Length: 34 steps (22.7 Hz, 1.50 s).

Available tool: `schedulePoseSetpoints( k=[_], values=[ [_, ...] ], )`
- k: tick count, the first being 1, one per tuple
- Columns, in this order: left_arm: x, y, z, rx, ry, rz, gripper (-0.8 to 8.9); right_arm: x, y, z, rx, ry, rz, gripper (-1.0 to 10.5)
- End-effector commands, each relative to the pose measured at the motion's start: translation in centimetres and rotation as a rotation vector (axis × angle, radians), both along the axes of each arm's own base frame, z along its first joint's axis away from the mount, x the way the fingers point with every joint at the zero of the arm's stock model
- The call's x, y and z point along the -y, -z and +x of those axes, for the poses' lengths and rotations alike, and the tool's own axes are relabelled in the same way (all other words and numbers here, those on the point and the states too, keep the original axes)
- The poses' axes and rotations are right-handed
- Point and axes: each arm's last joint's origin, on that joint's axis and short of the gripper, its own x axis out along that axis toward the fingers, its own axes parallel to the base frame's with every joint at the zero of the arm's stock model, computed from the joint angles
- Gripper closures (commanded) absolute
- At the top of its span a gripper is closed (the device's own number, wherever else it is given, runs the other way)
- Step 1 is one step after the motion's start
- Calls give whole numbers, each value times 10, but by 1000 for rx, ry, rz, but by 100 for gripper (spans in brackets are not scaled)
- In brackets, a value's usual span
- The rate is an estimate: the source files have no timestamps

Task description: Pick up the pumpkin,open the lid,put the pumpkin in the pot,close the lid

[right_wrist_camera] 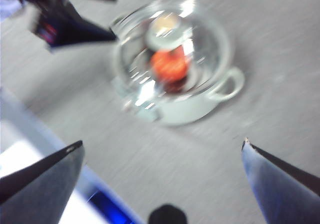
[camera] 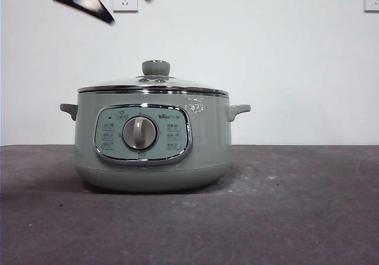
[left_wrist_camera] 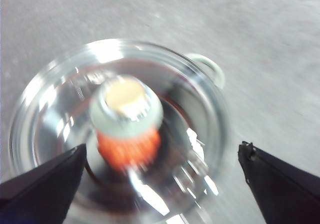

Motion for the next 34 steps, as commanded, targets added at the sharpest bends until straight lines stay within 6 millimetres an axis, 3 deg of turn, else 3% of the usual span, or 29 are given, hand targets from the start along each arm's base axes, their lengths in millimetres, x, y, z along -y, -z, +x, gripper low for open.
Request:
schedulePoseSetpoints(
  k=[1, 2, 4, 7, 8, 11, 34],
  values=[
    [-13, -13, -32, -26, 35, -18, 284, 0, 3, -3, -66, -41, 10, 354],
    [-19, -19, -47, -37, 46, -26, 288, -1, 5, -4, -99, -66, 14, 357],
    [-31, -27, -71, -47, 45, -29, 442, -1, 7, -6, -143, -99, 21, 463],
    [-43, -34, -97, -54, 41, -33, 802, 0, 8, -6, -143, -113, 1, 849],
    [-46, -35, -103, -55, 41, -32, 821, 0, 8, -7, -135, -125, -8, 976],
    [-49, -36, -111, -57, 40, -30, 822, -1, 8, -6, -127, -127, -7, 954],
    [-49, -36, -111, -58, 37, -26, 817, 0, 7, -7, -140, -100, 13, 946]
  ],
)
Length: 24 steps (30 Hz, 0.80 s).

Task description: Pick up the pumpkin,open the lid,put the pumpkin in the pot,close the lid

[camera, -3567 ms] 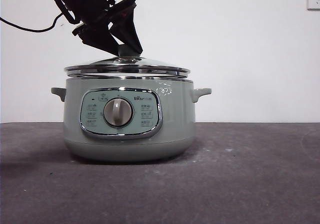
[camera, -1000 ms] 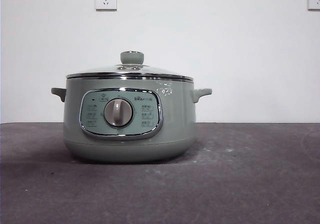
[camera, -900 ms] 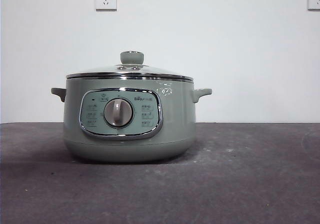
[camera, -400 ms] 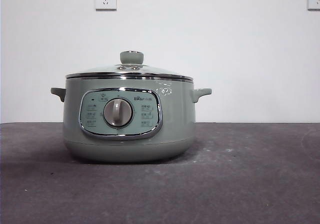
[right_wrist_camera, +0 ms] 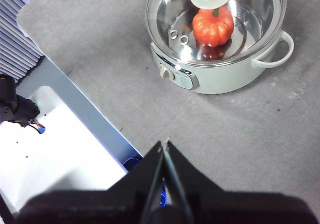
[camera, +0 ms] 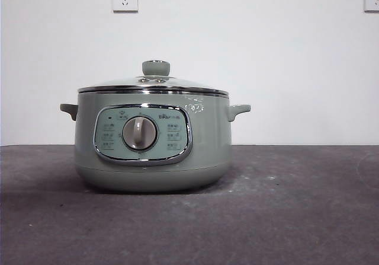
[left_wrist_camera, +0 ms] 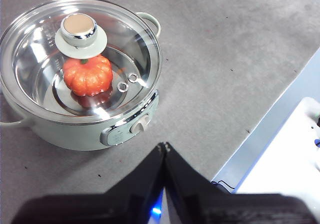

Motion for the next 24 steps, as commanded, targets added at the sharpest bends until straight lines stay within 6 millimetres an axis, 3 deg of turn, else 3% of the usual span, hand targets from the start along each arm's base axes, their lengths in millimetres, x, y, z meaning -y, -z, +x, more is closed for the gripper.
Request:
schedulePoseSetpoints(
  k=[1, 4, 9, 13, 19, 24],
  values=[
    [1, 2, 1, -7, 1, 2, 817, 0, 0, -1, -5, 3, 0, 946],
    [0, 0, 2, 30, -3, 0, 817, 0, 0, -1, -5, 3, 0, 946],
    [-16, -17, 2, 282, -77, -34, 817, 0, 0, -1, -5, 3, 0, 946],
    [-32, -19, -8, 452, -177, -86, 817, 0, 0, -1, -5, 3, 0, 946],
    [-53, 18, -21, 722, -329, -123, 817, 0, 0, -1, -6, 3, 0, 946],
    [-62, 69, -32, 817, -404, -115, 817, 0, 0, -1, -5, 3, -1, 946]
  ],
)
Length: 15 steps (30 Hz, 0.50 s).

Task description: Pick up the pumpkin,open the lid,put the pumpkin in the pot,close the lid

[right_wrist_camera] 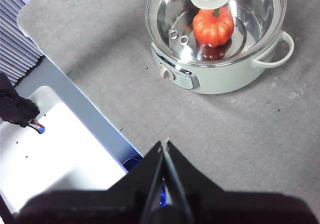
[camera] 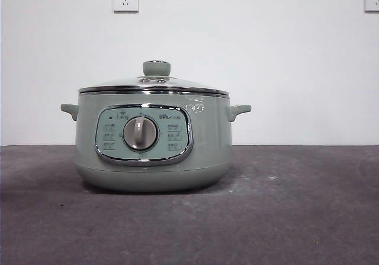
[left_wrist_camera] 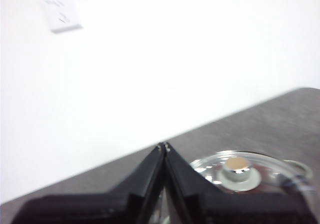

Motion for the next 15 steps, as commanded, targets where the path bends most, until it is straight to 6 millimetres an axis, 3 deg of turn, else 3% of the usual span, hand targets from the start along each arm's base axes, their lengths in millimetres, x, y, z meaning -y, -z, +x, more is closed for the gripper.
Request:
schedulePoseSetpoints(
  k=[1, 11, 15],
  values=[
    [-3, 33, -2, -7, -32, 10, 817, 0, 0, -1, -6, 3, -1, 946],
    [-8, 137, -3, -102, -164, -56, 817, 1, 0, -1, -5, 3, 1, 946],
    [-9, 168, -2, -146, -189, -74, 817, 1, 0, -2, -4, 3, 1, 946]
  ],
)
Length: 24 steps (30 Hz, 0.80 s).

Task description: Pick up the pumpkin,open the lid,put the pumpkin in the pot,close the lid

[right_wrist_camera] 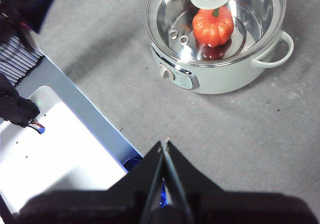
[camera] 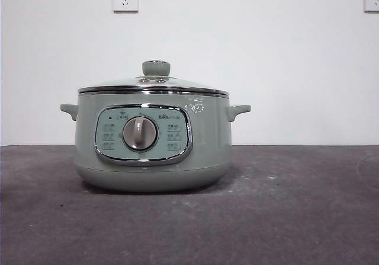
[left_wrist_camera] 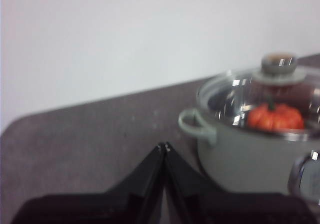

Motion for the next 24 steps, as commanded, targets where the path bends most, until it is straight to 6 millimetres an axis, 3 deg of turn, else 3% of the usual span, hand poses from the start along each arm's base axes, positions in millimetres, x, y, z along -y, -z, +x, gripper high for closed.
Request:
schedulePoseSetpoints(
  k=[1, 8, 24],
  values=[
    [-1, 19, 1, -23, -19, -36, 817, 1, 0, -2, -3, 3, 2, 946],
    [-1, 50, 0, -46, -21, -39, 817, 1, 0, -2, -3, 3, 2, 946],
    [-1, 62, -3, -149, -42, -41, 817, 1, 0, -2, -3, 3, 2, 946]
  ],
)
